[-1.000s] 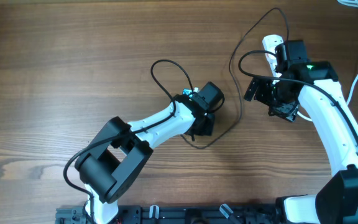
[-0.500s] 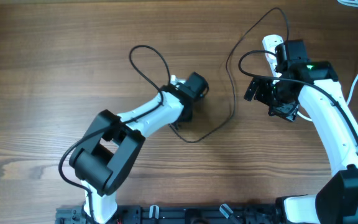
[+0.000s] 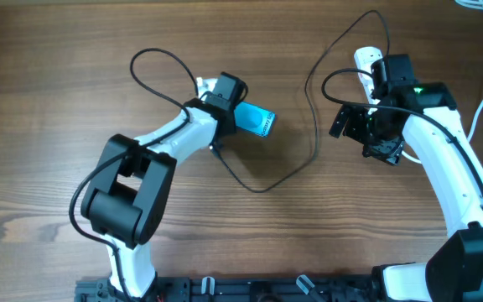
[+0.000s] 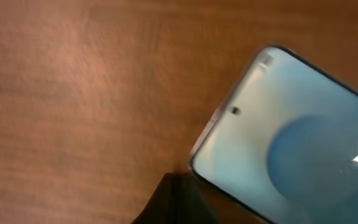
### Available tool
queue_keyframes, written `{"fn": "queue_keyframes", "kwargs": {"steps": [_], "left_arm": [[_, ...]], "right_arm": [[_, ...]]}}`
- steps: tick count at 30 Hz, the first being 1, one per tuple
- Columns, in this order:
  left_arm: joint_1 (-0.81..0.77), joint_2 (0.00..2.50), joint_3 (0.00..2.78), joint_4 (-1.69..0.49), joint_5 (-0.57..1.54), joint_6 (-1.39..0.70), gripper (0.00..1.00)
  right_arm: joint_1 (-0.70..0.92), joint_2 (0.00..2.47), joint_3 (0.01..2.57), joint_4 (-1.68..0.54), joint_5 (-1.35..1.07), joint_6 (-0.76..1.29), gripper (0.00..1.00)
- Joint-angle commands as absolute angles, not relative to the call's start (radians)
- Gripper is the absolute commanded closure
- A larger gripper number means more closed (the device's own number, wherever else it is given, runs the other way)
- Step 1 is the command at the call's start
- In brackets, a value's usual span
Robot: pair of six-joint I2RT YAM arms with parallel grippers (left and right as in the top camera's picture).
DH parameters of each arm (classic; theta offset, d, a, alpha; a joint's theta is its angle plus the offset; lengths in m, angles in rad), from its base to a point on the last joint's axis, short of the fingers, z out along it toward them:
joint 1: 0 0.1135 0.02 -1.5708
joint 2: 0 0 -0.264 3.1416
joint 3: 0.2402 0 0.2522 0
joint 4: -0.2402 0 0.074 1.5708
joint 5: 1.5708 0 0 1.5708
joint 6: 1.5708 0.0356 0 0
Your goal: Plug charger to phone and switch on socket
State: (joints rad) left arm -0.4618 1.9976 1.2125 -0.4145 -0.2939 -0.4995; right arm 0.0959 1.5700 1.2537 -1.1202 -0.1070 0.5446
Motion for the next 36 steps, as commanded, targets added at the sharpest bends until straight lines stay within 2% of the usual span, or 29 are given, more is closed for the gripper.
{"fn": "queue_keyframes", "kwargs": {"steps": [1, 7, 10, 13, 29, 33, 36], "left_arm": [[-0.437, 2.043, 1.193, -0.38, -0.251, -0.501, 0.96], [-0.431, 2.031, 1.37, -0.643, -0.245, -0.499, 0.96], [-0.442, 2.031, 1.523, -0.738, -0.078, -0.499, 0.96], [-0.461, 2.031, 1.558, -0.666, 0.08, -0.506, 0.96], [-0.574, 2.275, 1.558, -0.254, 0.078, -0.532, 0.96], [-0.581, 2.295, 1.558, -0.227, 0.078, -0.533, 0.96], [-0.581, 2.295, 1.558, -0.286, 0.079, -0.533, 0.96]], "right_arm": [[0.101, 1.567, 1.254, -1.123, -0.093, 0.549, 0.0], [0.101, 1.567, 1.254, -1.119, -0.093, 0.546, 0.0], [0.101, 1.567, 1.254, -1.109, -0.09, 0.546, 0.0], [0.101, 1.567, 1.254, -1.1, -0.081, 0.551, 0.0], [0.101, 1.567, 1.254, -1.09, -0.082, 0.552, 0.0], [0.101, 1.567, 1.254, -1.09, -0.082, 0.552, 0.0], [0.101, 1.567, 1.254, -1.089, -0.082, 0.552, 0.01]]}}
